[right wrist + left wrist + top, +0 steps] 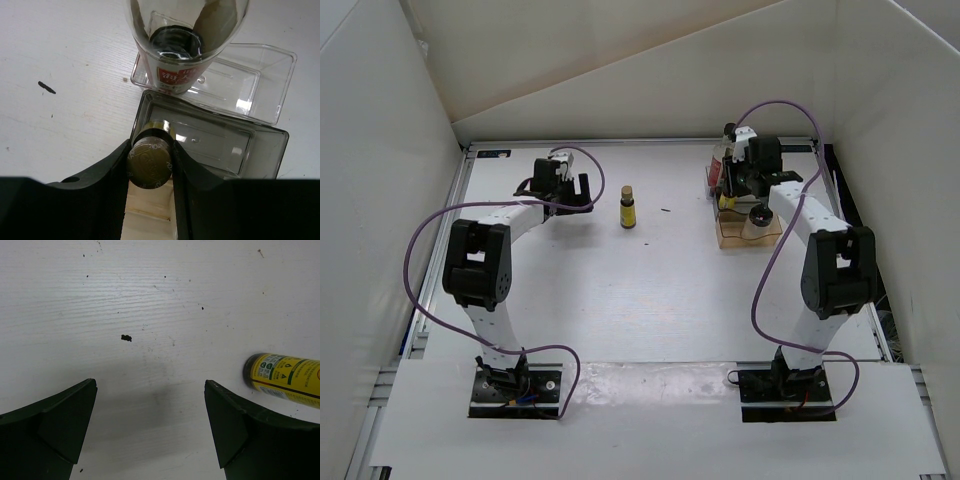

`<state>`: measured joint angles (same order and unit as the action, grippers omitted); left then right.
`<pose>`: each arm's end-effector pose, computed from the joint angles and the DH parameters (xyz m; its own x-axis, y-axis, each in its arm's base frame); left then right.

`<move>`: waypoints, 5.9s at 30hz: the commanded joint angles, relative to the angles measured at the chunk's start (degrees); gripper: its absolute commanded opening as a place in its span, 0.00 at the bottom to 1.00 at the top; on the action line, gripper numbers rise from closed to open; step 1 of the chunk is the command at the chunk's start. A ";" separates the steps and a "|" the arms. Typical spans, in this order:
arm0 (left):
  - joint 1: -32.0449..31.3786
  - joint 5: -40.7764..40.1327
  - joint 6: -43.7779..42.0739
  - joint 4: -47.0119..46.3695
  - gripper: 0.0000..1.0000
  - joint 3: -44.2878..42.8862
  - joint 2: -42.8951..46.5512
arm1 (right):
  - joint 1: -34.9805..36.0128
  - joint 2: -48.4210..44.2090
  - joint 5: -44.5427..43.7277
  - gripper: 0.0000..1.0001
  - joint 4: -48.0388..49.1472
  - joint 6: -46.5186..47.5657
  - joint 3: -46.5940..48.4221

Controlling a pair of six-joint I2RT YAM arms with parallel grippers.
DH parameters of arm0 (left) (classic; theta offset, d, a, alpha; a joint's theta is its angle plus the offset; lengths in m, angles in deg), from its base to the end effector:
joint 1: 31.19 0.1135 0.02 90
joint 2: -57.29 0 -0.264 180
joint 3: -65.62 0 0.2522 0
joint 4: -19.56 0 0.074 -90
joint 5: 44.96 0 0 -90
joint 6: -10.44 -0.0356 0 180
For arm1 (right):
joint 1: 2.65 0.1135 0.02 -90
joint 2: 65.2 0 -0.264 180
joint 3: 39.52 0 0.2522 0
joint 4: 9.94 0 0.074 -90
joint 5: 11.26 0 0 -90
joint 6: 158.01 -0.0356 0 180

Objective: Organize the condiment bottles

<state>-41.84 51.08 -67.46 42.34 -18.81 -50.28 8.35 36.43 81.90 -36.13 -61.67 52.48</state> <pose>0.4000 -0.0790 0.1875 -0.7439 -0.0722 -0.6644 0.1021 0.9702 -0.2197 0.4028 0.0803 0.2658 -0.5451 -0.2183 -0.8095 -0.2964 0.9533 -0.0575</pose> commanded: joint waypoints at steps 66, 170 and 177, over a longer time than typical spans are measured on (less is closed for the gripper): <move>2.83 0.64 0.82 -2.33 1.00 7.65 14.40 | 29.77 5.32 -4.66 0.65 -17.71 3.15 31.86; 6.17 3.01 3.11 -3.57 1.00 5.81 8.07 | 27.93 25.38 4.58 0.00 -21.06 2.17 45.78; 6.17 3.10 3.28 -3.48 1.00 5.72 8.60 | 27.84 22.31 1.85 0.00 -21.23 4.28 44.02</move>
<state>-36.12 53.25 -64.62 40.11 -11.51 -42.78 36.40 63.02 85.75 -56.81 -59.13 96.36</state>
